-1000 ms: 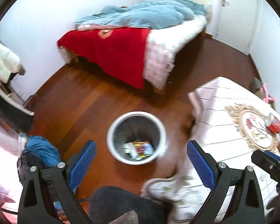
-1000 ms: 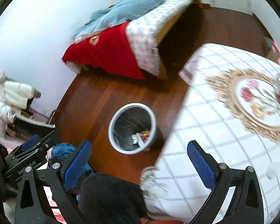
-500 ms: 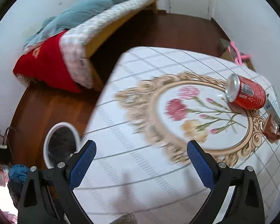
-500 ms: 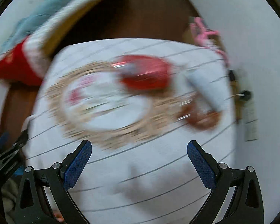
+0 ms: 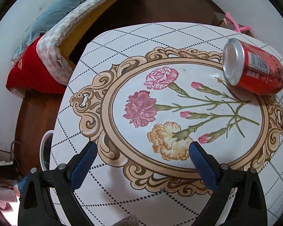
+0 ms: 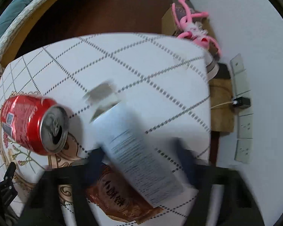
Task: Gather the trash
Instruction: 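Grasp the clear round plastic lid with left gripper while right gripper grasps the white box, then carry the clear lid and white box toward the bin with both grippers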
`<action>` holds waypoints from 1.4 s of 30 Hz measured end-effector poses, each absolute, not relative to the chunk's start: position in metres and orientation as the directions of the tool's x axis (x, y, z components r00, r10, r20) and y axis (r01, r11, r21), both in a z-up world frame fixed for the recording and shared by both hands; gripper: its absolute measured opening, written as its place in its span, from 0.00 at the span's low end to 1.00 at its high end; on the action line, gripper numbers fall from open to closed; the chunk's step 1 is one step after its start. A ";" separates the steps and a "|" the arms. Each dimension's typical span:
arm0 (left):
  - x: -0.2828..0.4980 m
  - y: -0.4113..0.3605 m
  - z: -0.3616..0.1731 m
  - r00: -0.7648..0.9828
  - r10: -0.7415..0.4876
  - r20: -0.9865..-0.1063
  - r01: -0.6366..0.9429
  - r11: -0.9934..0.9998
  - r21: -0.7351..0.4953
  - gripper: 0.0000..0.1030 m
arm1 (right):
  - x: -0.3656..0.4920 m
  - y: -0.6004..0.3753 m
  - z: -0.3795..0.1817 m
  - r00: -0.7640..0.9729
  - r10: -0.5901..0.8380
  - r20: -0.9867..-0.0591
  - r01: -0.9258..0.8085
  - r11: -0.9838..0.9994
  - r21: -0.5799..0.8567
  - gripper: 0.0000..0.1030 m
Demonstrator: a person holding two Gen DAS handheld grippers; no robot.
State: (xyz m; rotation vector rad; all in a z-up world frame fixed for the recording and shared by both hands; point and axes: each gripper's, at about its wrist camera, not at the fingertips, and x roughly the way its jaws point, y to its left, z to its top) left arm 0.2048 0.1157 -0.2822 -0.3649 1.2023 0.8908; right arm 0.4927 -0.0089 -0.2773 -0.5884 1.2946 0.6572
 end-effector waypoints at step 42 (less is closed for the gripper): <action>0.184 -0.072 -0.281 0.297 0.238 -0.925 -0.500 0.864 0.062 0.35 | 0.274 -0.192 -0.273 0.178 0.263 -0.948 -0.484 0.862 0.148 0.42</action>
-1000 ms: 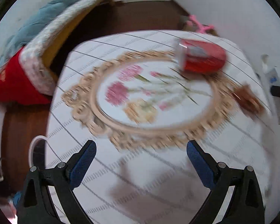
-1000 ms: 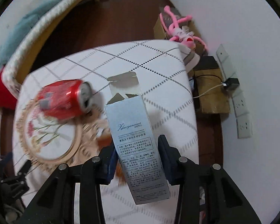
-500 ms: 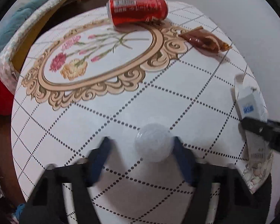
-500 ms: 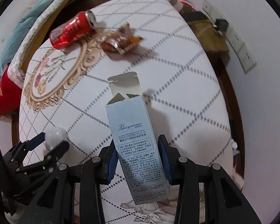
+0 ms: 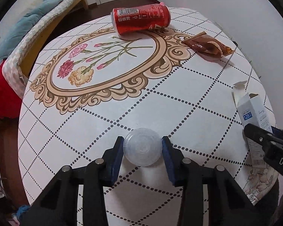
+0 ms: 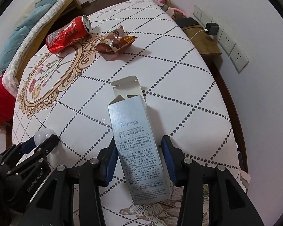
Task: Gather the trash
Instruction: 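Carry the clear lid and white box toward the bin with both grippers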
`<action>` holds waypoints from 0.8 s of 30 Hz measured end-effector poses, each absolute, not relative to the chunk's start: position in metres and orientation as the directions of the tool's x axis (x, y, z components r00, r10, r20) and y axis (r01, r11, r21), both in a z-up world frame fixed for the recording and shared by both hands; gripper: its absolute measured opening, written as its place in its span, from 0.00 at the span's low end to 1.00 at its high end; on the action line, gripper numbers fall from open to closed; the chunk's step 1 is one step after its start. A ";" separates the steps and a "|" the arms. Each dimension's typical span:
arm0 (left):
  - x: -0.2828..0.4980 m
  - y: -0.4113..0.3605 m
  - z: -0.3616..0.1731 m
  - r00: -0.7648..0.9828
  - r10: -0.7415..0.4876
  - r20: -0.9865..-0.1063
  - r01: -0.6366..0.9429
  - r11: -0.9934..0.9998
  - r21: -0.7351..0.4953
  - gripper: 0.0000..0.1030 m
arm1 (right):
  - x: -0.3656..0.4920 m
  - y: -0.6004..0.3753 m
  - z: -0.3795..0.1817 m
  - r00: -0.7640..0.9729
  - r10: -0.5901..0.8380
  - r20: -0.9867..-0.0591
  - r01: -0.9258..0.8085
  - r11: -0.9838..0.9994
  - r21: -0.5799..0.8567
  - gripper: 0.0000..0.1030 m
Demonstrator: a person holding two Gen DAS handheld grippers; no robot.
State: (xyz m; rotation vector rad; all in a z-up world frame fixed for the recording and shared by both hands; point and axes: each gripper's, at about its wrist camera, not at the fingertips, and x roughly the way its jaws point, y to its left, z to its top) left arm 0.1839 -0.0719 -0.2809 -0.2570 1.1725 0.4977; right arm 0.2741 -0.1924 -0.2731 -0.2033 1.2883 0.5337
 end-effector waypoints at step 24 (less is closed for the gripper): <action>-0.021 0.052 -0.097 0.400 0.531 -0.747 -0.763 0.644 0.049 0.35 | 0.142 -0.090 -0.120 0.138 0.567 -0.812 -0.742 0.602 0.294 0.41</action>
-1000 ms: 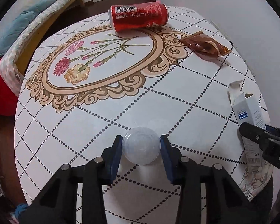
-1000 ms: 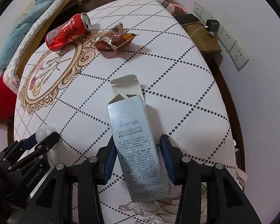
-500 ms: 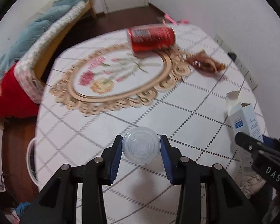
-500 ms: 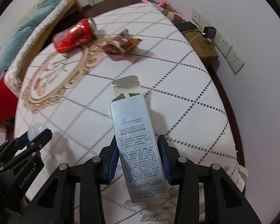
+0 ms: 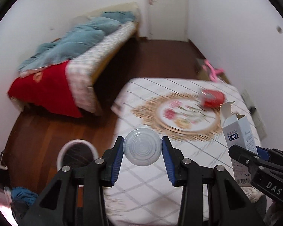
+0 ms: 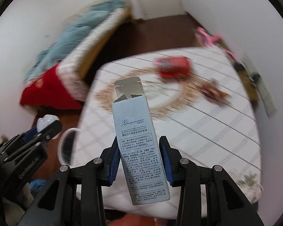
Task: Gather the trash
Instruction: 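Carry the clear lid and white box toward the bin with both grippers, then open both grippers over the bin to drop the lid and white box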
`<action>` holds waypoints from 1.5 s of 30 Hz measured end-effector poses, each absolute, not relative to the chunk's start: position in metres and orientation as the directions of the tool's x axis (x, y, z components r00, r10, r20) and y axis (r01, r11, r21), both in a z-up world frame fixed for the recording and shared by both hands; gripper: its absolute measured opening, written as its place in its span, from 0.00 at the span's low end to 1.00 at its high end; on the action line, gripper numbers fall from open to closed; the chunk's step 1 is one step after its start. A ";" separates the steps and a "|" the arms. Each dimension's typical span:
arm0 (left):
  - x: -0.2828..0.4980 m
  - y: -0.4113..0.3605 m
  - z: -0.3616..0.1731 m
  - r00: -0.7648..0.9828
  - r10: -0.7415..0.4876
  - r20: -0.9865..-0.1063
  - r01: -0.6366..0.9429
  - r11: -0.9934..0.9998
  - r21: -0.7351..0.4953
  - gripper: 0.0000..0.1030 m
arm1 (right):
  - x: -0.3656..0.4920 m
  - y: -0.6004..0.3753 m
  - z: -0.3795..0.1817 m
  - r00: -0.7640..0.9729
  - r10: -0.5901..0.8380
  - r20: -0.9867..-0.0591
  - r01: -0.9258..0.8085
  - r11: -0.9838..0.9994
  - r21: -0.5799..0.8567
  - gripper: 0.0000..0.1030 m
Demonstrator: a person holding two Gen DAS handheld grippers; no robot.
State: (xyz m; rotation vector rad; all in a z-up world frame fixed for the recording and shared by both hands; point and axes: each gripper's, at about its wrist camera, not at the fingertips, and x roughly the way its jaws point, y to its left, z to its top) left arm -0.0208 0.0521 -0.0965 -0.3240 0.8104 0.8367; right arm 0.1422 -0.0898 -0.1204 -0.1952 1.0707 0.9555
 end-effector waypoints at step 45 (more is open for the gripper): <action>-0.232 0.365 -0.353 0.075 0.026 -0.997 -0.955 0.291 -0.064 0.82 | -0.093 0.353 -0.409 -0.279 -0.081 -0.957 -0.931 0.268 0.248 0.47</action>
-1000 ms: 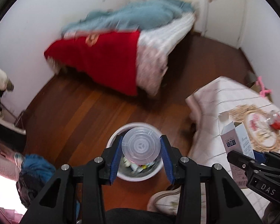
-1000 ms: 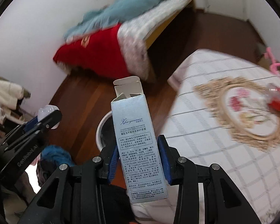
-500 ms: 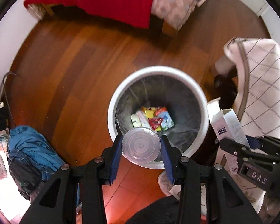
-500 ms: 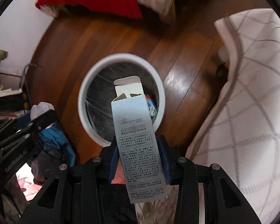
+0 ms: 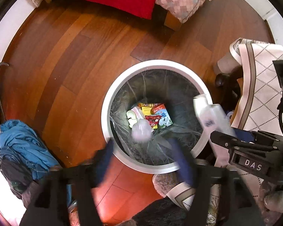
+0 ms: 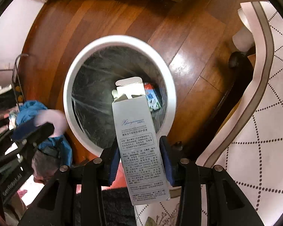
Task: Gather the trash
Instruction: 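Open both grippers over the bin to drop the lid and white box, then move both tools back from the bin toward the table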
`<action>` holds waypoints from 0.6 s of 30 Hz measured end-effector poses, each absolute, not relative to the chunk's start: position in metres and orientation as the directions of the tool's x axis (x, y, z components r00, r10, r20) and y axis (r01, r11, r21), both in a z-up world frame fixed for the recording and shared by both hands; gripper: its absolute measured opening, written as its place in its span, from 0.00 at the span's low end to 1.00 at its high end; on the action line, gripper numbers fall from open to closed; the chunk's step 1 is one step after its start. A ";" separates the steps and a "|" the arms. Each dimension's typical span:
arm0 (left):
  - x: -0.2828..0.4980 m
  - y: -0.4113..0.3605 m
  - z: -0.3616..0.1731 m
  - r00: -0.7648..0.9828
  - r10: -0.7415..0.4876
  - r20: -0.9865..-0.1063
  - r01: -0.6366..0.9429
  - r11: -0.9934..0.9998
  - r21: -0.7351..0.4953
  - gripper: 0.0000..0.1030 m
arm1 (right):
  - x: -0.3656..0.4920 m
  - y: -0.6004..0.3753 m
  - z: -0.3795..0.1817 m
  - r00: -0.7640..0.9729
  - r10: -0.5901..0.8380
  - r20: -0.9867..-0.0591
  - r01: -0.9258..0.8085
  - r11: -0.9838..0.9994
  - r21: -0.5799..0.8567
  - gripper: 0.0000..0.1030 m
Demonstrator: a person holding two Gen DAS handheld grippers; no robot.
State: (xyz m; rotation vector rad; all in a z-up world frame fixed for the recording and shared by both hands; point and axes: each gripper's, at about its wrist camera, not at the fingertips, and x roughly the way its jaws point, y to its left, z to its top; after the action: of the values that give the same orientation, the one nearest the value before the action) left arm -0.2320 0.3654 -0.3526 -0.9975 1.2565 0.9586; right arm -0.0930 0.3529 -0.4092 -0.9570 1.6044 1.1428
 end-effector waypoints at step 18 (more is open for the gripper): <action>-0.245 0.354 -0.316 0.063 0.115 -0.991 -0.962 0.273 -0.029 0.93 | -0.081 0.338 -0.351 -0.143 0.035 -0.989 -0.964 0.221 0.147 1.00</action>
State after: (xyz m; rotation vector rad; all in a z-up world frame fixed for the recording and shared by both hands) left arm -0.2452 0.3540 -0.3161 -0.9413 1.2033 1.0296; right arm -0.0806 0.3376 -0.3512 -0.9544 1.3993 1.1523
